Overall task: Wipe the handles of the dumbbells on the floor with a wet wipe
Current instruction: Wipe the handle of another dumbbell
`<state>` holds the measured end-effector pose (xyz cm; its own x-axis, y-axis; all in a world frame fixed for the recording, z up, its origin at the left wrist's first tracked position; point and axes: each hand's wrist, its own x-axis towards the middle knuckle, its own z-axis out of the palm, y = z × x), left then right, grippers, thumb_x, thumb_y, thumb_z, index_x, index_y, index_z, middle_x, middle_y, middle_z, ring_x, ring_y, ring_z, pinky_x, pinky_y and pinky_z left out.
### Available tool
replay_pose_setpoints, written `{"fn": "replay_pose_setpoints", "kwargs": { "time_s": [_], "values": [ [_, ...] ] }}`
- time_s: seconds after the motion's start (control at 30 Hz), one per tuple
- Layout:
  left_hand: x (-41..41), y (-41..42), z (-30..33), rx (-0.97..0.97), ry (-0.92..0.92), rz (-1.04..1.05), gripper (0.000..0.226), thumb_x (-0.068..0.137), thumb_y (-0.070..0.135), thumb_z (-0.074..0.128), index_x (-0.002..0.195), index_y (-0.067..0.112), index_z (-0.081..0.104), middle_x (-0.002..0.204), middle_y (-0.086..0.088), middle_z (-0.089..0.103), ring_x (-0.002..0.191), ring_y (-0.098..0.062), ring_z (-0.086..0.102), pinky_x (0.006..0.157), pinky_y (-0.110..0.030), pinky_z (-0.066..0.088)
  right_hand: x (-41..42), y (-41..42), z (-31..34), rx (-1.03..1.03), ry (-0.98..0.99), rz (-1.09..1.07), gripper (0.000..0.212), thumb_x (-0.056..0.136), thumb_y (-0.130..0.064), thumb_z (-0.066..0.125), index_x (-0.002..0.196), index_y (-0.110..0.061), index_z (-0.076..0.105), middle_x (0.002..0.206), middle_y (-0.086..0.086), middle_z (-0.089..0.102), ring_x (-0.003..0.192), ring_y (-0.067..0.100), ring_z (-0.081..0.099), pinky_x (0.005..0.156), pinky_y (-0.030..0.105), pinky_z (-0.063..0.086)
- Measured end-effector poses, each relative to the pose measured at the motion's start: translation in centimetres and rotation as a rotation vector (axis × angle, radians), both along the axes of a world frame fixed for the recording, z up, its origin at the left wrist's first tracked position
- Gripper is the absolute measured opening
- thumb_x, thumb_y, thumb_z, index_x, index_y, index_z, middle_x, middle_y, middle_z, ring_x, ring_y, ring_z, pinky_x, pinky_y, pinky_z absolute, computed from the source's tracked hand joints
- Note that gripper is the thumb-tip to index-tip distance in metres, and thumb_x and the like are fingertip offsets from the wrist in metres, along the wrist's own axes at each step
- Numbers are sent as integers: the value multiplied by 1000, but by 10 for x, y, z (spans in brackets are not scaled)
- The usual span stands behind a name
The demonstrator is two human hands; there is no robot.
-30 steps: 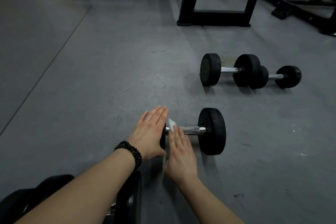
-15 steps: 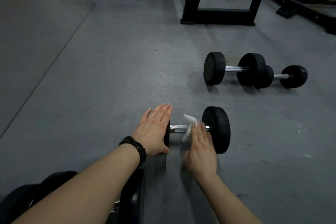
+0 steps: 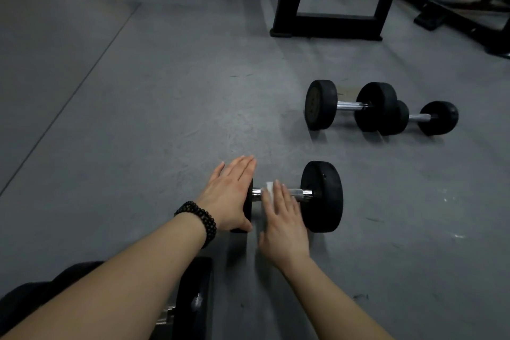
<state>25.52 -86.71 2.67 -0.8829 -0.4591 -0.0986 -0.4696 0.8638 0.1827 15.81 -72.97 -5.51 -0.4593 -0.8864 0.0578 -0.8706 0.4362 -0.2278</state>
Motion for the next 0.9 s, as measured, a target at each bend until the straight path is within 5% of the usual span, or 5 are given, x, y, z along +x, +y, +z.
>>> {"fn": "replay_pose_setpoints", "kwargs": {
  "time_s": [0.2,0.37,0.5,0.7,0.9],
  "values": [
    [1,0,0,6,11,3,142,58,57,85,156,17,-8,164,3,-8,150,-13,-10,123,-41,-1,-17,4,4,38,25,-129,93,79,-22,56,158,-18,8,164,17,8,152,29,-1,120,40,-1],
    [1,0,-2,20,31,6,140,57,55,85,157,18,-6,164,4,-6,150,-12,-9,123,-38,-3,13,-5,3,6,26,123,92,81,-26,55,156,-8,6,164,9,3,151,23,-3,122,40,6],
    [1,0,1,12,11,-1,142,57,57,85,157,17,-7,164,4,-8,150,-13,-10,123,-40,-3,-10,10,-2,5,104,-96,97,70,-20,67,153,-5,20,158,16,31,148,28,23,119,41,19],
    [-4,-8,4,25,6,-25,141,60,63,81,156,15,-10,164,1,-11,150,-14,-12,123,-39,-3,13,-11,-1,-29,-16,-37,95,81,-29,58,157,-9,4,164,6,-1,151,23,-4,121,37,-2],
    [5,-11,11,-84,221,-21,102,62,58,83,144,15,40,151,0,36,141,-19,31,117,-34,22,-27,-1,-3,-40,41,-202,89,77,-11,56,155,-3,14,162,15,19,151,27,11,121,38,5]
  ]
}}
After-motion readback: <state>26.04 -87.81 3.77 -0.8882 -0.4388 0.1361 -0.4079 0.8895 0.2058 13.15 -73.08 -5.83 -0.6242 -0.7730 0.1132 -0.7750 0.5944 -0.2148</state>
